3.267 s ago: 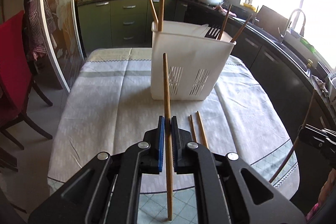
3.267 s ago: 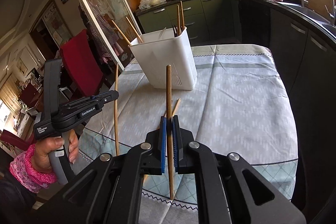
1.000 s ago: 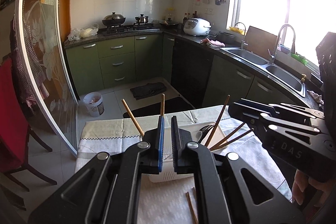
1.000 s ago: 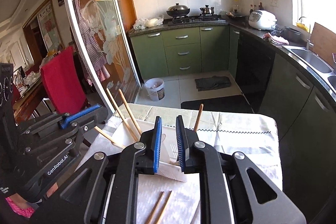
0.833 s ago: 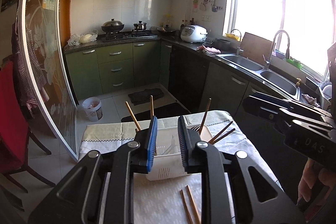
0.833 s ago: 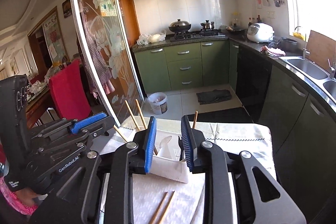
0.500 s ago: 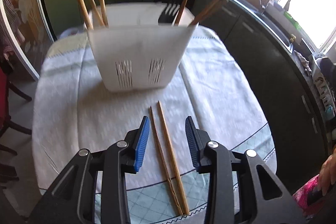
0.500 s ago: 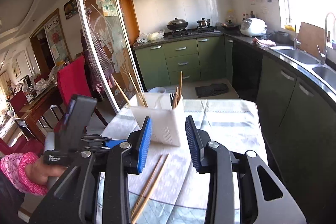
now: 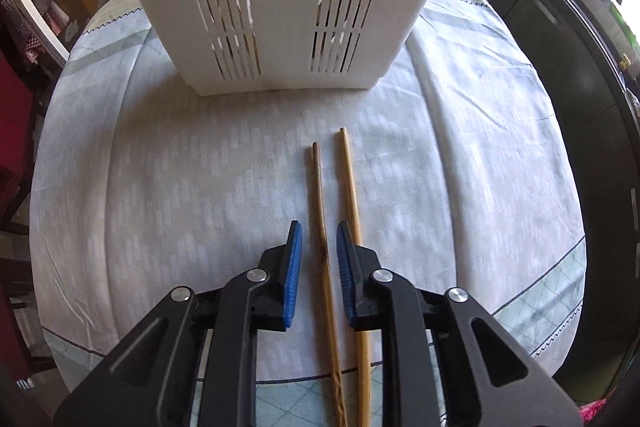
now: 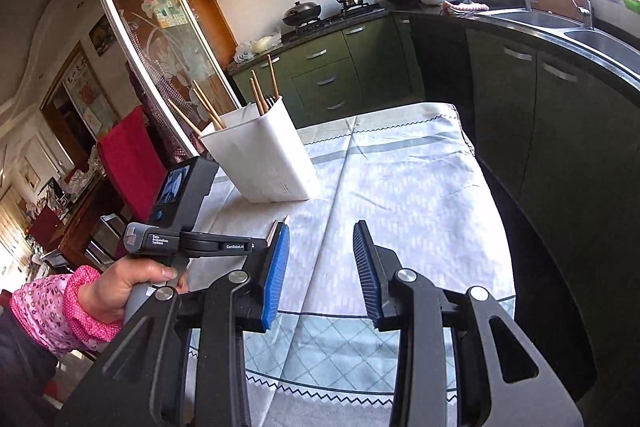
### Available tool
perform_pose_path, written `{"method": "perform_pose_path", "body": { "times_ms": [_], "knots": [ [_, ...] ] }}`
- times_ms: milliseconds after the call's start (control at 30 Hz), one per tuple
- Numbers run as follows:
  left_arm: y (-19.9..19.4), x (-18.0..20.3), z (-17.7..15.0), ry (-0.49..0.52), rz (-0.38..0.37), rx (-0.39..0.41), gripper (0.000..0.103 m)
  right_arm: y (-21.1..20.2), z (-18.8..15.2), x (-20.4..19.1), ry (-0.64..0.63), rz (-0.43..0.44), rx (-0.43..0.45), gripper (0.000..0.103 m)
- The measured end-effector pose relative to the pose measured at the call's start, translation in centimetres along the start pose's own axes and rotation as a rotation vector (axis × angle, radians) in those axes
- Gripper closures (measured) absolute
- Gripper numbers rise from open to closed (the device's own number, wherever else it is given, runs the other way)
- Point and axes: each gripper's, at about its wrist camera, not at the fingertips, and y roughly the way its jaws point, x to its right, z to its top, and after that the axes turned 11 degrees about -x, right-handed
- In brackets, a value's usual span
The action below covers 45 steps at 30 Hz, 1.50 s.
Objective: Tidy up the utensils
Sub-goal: 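Lower both tools and grasp the last wooden chopsticks from the table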
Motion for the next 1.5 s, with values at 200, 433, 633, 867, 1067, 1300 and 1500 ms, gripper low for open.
{"method": "perform_pose_path", "body": {
  "times_ms": [200, 433, 633, 867, 1067, 1300, 1500],
  "knots": [
    [0.6, 1.1, -0.6, 0.007, 0.049, 0.007, 0.094, 0.2, 0.0, 0.2, 0.006, 0.023, -0.008, 0.069],
    [-0.4, 1.2, -1.5, 0.012, 0.016, 0.046, 0.097, 0.5, -0.1, 0.3, 0.016, 0.003, -0.024, 0.069],
    [-5.1, -0.6, -3.8, 0.04, -0.038, 0.207, 0.097, 2.2, 0.7, -0.5, 0.006, -0.039, -0.076, 0.069],
    [-11.2, -3.6, -9.7, 0.064, -0.074, 0.479, 0.098, 8.5, 2.0, -4.1, -0.071, -0.102, -0.219, 0.069],
    [-13.5, -6.3, -12.6, 0.058, -0.082, 0.6, 0.098, 17.4, 3.0, -8.0, -0.163, -0.165, -0.404, 0.069],
    [-13.7, -7.7, -13.1, 0.056, -0.111, 0.62, 0.097, 24.6, 4.1, -10.1, -0.186, -0.252, -0.546, 0.071],
    [-14.0, -7.3, -13.7, 0.091, -0.103, 0.653, 0.098, 26.8, 3.8, -10.8, -0.194, -0.294, -0.594, 0.076]
  ]
}}
